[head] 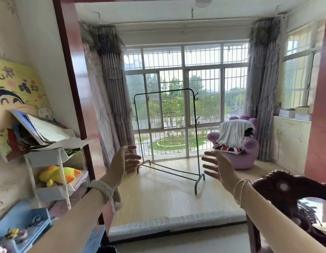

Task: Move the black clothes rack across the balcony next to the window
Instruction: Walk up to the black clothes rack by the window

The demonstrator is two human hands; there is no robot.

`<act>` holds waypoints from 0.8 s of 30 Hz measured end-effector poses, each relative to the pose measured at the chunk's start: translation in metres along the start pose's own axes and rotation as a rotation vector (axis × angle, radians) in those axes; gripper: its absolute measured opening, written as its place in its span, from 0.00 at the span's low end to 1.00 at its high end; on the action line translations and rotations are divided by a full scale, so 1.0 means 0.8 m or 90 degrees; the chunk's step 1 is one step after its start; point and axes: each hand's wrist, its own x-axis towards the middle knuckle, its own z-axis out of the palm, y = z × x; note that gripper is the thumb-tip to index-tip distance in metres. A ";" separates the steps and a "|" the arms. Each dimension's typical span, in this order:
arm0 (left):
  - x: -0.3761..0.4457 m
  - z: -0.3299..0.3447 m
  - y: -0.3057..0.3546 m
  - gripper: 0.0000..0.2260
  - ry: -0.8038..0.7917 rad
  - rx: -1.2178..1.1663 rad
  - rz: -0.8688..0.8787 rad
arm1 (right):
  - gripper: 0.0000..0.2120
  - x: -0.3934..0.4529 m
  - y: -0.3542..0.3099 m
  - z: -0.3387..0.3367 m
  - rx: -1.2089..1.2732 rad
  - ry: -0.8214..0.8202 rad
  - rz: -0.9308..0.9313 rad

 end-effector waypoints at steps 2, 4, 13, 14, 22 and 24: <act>0.044 -0.004 -0.018 0.19 -0.004 0.002 -0.003 | 0.13 0.046 0.015 0.014 0.001 0.000 0.003; 0.100 -0.010 -0.040 0.19 -0.001 0.003 -0.001 | 0.11 0.103 0.029 0.032 -0.005 0.001 0.005; 0.408 -0.016 -0.094 0.18 0.018 0.007 -0.009 | 0.08 0.387 0.033 0.100 0.007 0.026 0.004; 0.442 -0.009 -0.100 0.19 0.011 0.005 -0.009 | 0.08 0.416 0.032 0.104 0.002 0.031 -0.004; 0.721 0.084 -0.192 0.17 -0.046 -0.039 -0.023 | 0.10 0.700 0.036 0.095 -0.022 0.055 -0.049; 0.801 0.109 -0.209 0.17 -0.038 -0.045 -0.007 | 0.12 0.792 0.032 0.087 -0.035 0.051 -0.064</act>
